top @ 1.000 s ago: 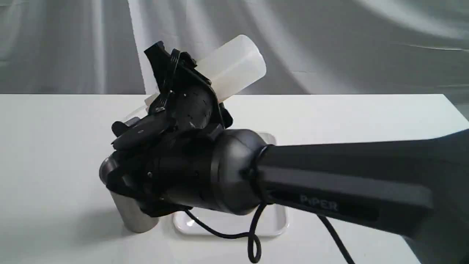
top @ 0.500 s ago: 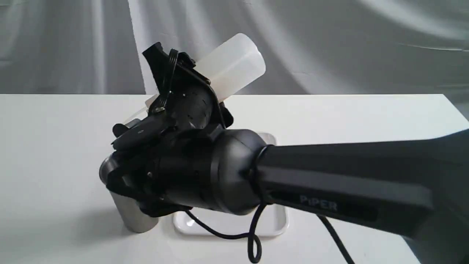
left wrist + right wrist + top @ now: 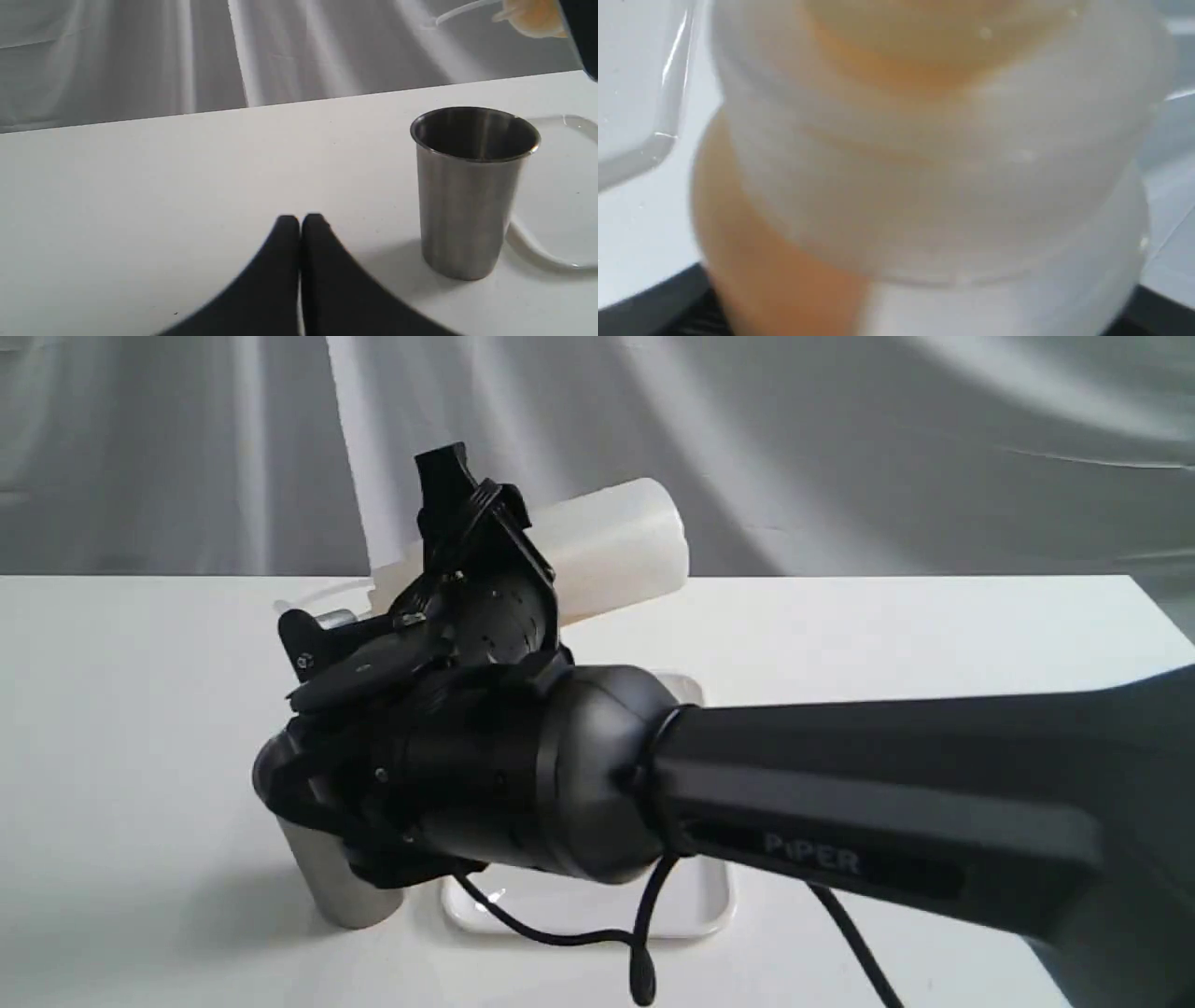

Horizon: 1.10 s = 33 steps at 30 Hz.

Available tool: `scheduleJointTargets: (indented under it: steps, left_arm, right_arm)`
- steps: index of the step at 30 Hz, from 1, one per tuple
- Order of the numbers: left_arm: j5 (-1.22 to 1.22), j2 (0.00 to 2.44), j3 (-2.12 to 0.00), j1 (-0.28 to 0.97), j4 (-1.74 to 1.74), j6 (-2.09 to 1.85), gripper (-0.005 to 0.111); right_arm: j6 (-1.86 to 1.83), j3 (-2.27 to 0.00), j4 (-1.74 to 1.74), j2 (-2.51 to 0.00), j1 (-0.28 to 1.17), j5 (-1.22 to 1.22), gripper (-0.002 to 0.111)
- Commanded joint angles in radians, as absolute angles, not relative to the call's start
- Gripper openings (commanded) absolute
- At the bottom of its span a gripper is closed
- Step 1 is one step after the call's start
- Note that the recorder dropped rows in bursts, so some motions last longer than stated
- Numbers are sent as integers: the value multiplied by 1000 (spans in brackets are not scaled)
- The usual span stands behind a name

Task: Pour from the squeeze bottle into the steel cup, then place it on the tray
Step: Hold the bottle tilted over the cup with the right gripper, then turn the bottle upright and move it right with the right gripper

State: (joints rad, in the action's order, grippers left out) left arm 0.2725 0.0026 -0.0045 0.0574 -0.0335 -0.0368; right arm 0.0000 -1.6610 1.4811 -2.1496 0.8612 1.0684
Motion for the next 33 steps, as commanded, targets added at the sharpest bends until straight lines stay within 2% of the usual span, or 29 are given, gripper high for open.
scheduleJointTargets:
  steps: [1, 13, 24, 33]
  left_arm:
    - [266, 0, 0, 63, -33, -36, 0]
    - [266, 0, 0, 63, -33, -30, 0]
    - [266, 0, 0, 63, -33, -34, 0]
    - [266, 0, 0, 63, -33, -32, 0]
  right_arm:
    - [80, -1664, 1510, -2135, 860, 1084, 0]
    - [119, -1664, 1470, -2135, 860, 1084, 0]
    - [558, -1664, 1466, -2071, 858, 1084, 0]
    - [689, -1654, 1476, -1984, 834, 1084, 0]
